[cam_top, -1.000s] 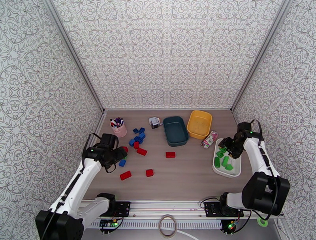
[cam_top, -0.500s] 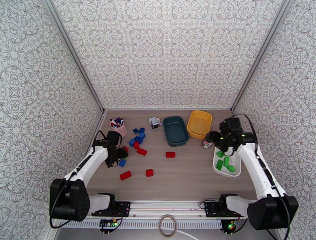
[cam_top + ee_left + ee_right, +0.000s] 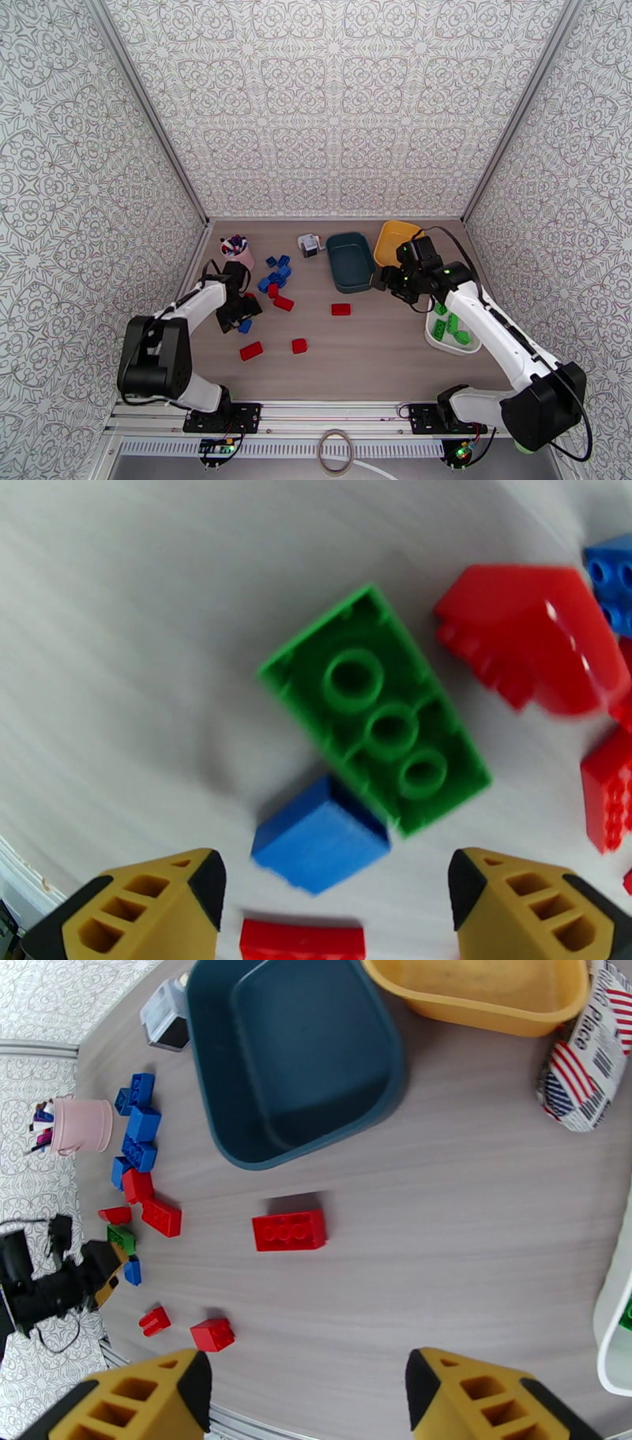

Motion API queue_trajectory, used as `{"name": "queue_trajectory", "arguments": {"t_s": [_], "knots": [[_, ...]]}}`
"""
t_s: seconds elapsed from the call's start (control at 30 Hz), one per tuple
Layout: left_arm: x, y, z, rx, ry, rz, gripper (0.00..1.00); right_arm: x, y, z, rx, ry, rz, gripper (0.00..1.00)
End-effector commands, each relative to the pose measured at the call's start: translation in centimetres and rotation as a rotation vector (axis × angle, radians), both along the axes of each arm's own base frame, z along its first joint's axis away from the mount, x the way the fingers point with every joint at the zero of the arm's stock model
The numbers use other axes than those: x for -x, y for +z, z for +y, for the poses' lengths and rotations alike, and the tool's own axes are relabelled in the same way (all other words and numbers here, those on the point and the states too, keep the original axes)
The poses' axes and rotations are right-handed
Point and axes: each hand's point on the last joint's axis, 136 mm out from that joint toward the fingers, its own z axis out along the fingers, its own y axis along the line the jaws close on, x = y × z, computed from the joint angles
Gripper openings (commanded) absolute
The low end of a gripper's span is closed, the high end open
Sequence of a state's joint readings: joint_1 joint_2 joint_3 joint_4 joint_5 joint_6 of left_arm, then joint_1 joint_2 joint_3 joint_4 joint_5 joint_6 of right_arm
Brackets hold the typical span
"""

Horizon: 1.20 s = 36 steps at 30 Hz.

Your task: Sort the legos into containers by color

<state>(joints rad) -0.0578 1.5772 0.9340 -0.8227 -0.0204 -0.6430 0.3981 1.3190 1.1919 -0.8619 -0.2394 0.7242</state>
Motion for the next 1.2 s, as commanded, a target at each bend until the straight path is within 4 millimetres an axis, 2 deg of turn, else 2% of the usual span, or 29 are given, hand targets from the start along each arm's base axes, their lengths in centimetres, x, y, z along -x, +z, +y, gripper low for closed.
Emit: {"name": "queue_trajectory", "arguments": {"t_s": [0.0,0.2,0.43,0.57,0.63,0.87,1.17], "knots": [[-2.9,0.4,-0.6,0.006,-0.03,-0.051,0.79,-0.7,-0.4,1.0,-0.006,-0.006,0.007,0.69],[-4.7,-0.7,-1.4,-0.007,-0.045,-0.028,0.78,-1.3,-0.1,1.6,-0.016,-0.003,0.002,0.68],[-5.4,-1.6,-1.9,-0.022,-0.064,0.001,0.74,-1.4,-0.3,1.7,-0.016,-0.002,0.01,0.68],[-4.9,-1.6,-2.0,-0.029,-0.069,0.003,0.65,-1.3,-0.5,1.7,-0.015,-0.006,0.01,0.67],[-4.5,-1.6,-1.9,-0.03,-0.062,0.005,0.56,-1.4,-0.5,1.7,-0.017,-0.009,0.009,0.67],[-4.0,-1.0,-2.2,-0.008,-0.064,-0.037,0.43,-1.6,-0.3,2.0,-0.034,-0.008,0.004,0.67],[-2.6,0.9,-2.3,0.006,-0.057,-0.084,0.37,-1.3,0.0,1.9,-0.039,-0.009,-0.001,0.66]]}}
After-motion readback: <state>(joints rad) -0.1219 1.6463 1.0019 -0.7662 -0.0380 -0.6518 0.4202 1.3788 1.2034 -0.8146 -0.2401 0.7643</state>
